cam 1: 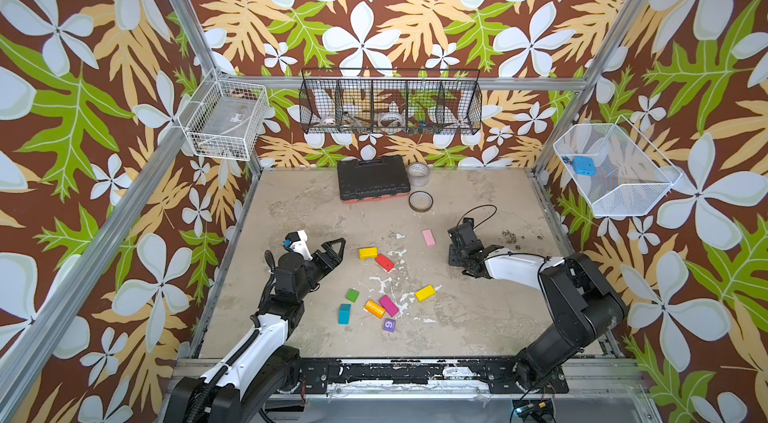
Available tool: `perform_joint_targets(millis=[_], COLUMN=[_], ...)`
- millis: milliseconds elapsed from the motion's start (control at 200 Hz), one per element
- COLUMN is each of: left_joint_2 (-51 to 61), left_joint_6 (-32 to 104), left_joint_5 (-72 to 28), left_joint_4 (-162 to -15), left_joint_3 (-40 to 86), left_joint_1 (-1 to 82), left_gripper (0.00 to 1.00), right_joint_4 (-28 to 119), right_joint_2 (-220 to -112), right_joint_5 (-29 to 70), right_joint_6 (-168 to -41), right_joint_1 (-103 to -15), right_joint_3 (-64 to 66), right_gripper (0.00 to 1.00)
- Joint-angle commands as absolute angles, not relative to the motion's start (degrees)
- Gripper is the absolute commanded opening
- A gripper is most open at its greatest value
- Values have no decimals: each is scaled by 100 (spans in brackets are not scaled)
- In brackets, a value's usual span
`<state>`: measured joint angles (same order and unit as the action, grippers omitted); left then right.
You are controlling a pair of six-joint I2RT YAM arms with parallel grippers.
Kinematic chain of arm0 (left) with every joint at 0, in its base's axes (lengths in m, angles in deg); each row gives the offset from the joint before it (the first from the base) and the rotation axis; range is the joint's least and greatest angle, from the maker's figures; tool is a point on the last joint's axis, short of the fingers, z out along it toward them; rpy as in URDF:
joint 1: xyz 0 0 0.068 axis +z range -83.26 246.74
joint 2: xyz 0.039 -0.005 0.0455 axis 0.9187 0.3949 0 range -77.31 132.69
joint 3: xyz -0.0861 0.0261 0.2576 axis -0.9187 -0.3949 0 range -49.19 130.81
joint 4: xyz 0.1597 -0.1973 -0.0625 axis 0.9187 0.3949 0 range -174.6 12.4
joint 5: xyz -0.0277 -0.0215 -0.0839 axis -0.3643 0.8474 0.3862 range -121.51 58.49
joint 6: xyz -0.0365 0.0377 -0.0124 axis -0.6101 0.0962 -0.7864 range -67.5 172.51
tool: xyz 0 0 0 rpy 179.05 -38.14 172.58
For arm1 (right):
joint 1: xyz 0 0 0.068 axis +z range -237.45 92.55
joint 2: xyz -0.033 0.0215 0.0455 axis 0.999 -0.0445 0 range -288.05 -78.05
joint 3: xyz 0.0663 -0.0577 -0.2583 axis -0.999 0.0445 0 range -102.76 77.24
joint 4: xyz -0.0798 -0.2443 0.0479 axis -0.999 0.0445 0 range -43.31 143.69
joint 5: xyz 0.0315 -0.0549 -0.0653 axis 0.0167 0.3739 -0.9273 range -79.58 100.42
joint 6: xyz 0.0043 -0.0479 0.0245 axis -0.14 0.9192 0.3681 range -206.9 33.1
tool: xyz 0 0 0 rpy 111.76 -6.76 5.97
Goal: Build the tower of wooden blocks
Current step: 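Grasp the long red block with the right gripper and carry it farther away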
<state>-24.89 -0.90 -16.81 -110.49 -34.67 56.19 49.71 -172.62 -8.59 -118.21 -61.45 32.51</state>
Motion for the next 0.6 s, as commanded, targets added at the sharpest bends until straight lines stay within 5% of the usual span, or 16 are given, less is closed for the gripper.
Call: perform_joint_targets(millis=[0, 241, 596], left_joint_2=[-2477, -2479, -2486], left_joint_6=[-32, -31, -10], left_joint_5=[-1630, -1630, -1650], left_joint_4=[-11185, -11185, -11176], left_joint_3=[-3415, -3424, -3416], left_joint_1=[5619, 5623, 5620], left_gripper=[89, 89, 89], right_joint_4=[4972, 4893, 4792], right_joint_2=[-17246, -16998, -16587], right_joint_5=[-843, -926, -1041], right_joint_6=[-11836, -11948, -12090], right_joint_1=[-6139, -6143, -6143], right_joint_3=[3257, 3471, 3810], right_gripper=[48, 70, 66])
